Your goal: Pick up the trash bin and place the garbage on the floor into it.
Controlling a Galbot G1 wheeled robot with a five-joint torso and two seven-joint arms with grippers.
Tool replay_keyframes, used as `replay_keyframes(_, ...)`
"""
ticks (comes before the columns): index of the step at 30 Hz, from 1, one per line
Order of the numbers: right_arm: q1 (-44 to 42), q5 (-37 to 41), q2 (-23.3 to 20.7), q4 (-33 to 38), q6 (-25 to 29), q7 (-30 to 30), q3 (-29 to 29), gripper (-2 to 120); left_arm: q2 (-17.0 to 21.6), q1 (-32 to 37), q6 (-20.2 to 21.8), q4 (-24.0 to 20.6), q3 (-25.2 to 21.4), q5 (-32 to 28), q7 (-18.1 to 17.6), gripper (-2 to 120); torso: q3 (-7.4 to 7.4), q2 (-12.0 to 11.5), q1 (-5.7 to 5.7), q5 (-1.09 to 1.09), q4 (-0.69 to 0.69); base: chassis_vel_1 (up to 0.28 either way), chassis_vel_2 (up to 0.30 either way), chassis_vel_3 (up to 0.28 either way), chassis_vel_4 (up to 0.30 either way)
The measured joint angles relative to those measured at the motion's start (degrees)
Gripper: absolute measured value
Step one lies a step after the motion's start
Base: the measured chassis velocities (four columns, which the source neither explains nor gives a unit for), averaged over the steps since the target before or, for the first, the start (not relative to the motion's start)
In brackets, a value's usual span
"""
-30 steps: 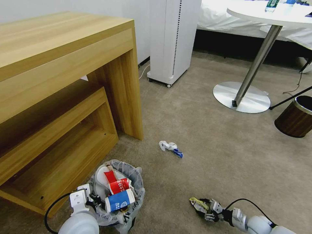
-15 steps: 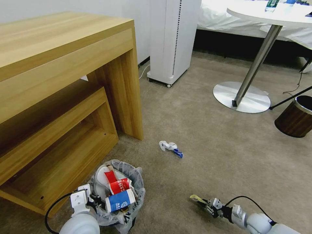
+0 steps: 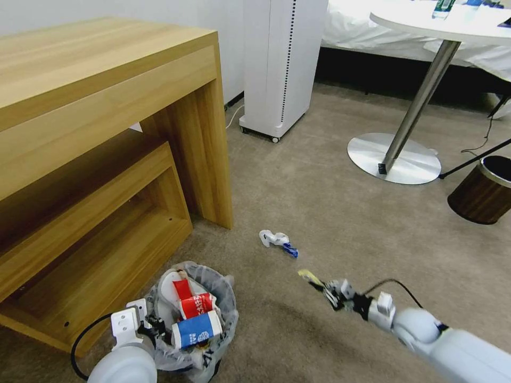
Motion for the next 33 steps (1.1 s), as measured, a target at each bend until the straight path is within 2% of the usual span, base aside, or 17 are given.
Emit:
replay_keyframes(10,11.63,5.83,0.51,6.18,-0.42,-2.12,-7.07,0,1.76,-1.00,-0.80,-2.83,-1.20,-3.67,-1.04,0,-0.01,0.01,0.00,0.02,0.00,0.000,0.000,0.000,0.000)
replay_keyframes(13,15.25,11.15,1.61,9.22,-0.37,-3.07,-12.09,0,1.93,-1.06,-0.79,-3.68,-0.97,-4.08,-0.84,0,-0.01,0.01,0.00,0.02,0.01,0.000,0.000,0.000,0.000)
replay_keyframes(21,19.53,15.06,4.64,12.64,-0.73,-2.93,-20.22,0,1.97,-2.26,-0.80,-3.92,-0.28,-4.73,0.11,0,-0.02,0.02,0.00,0.03,0.01,0.000,0.000,0.000,0.000)
replay_keyframes(33,24.02,17.75,8.94,13.82,-2.39,-0.58,-28.78,0,1.78,-4.65,-0.98,-3.11,0.43,-6.60,0.12,0,-0.02,0.02,-0.01,0.03,0.01,0.000,0.000,0.000,0.000)
